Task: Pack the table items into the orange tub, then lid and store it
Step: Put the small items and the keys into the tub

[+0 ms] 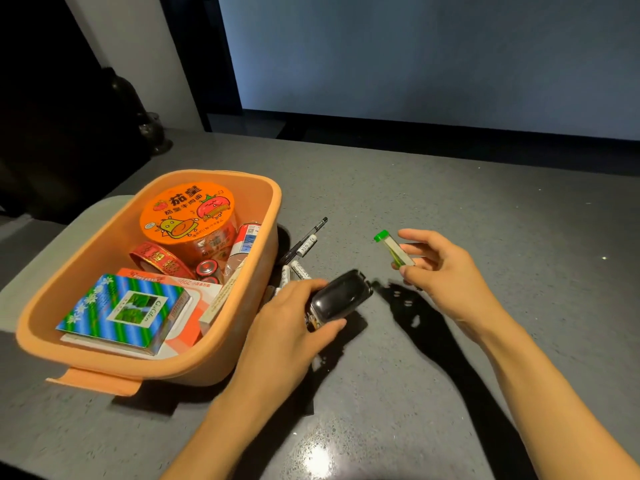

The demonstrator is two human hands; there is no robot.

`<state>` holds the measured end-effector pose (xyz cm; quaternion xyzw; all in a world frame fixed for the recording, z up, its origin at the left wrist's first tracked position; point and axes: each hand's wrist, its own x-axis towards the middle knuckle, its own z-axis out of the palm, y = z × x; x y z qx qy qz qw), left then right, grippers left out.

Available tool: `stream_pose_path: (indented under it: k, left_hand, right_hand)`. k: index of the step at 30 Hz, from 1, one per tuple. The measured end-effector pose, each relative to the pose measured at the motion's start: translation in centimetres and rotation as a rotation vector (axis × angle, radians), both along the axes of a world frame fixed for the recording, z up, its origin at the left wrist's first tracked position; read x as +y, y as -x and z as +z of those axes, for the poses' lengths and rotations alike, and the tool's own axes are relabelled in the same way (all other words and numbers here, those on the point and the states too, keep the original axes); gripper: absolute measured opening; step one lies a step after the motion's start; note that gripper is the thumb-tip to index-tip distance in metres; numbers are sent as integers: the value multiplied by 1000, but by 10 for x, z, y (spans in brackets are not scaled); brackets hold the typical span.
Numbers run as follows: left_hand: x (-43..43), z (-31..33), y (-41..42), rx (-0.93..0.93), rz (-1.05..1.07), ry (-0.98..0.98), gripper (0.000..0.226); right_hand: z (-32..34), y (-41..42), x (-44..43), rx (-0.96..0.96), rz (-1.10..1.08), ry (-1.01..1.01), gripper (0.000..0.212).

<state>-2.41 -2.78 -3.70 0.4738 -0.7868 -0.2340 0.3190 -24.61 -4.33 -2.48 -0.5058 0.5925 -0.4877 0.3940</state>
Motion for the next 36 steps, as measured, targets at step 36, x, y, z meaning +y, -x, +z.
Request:
stream_pose_path:
  k: [36]
  left_hand:
    - [-152,37,-157,-533,-299,-34,57]
  right_hand:
    - [48,-180,-57,407,28,17,32]
